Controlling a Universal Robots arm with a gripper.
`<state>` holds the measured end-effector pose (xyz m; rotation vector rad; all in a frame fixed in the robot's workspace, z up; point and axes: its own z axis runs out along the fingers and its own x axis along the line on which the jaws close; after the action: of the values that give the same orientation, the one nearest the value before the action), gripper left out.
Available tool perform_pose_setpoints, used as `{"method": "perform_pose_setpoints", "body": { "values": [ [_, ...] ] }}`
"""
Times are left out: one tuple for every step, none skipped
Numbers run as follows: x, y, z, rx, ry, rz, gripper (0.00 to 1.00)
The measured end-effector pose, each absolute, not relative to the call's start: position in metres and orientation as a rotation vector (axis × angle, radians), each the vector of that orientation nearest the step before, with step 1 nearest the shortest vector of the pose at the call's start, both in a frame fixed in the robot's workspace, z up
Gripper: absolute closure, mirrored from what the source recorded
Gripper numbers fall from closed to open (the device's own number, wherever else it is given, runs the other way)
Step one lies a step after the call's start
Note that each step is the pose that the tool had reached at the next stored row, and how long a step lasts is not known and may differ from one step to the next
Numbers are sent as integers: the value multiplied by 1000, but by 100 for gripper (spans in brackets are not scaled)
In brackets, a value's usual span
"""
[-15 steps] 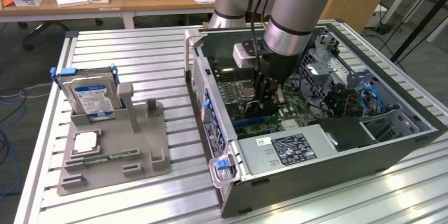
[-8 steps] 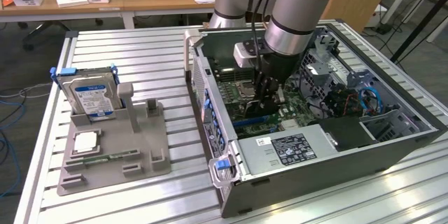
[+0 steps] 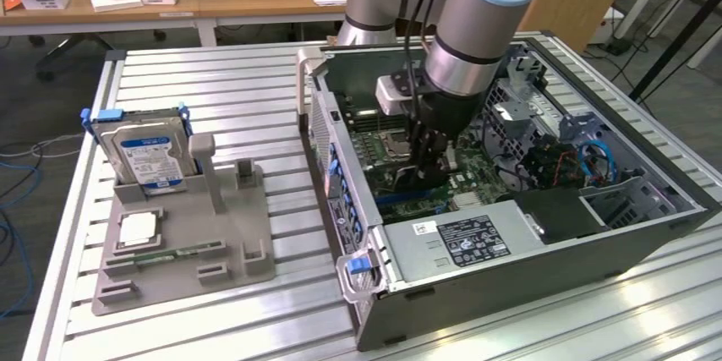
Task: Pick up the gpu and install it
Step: 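Insert the gpu into the slot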
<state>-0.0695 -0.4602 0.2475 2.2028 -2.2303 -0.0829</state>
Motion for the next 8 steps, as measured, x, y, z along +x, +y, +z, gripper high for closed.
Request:
{"method": "perform_pose_setpoints", "body": {
  "values": [
    [-71,-460,246,2203,-2231,-83,74],
    [-71,-460,245,2204,-2231,-83,74],
    [-71,-460,245,2204,-2231,-82,74],
    [-72,-460,245,2204,-2231,-82,74],
    [-72,-460,244,2204,-2231,-83,74],
    [-72,-460,244,2204,-2231,-83,74],
    [-72,-460,244,2204,-2231,-83,74],
    [-72,-460,244,2204,-2231,-83,74]
  ]
}}
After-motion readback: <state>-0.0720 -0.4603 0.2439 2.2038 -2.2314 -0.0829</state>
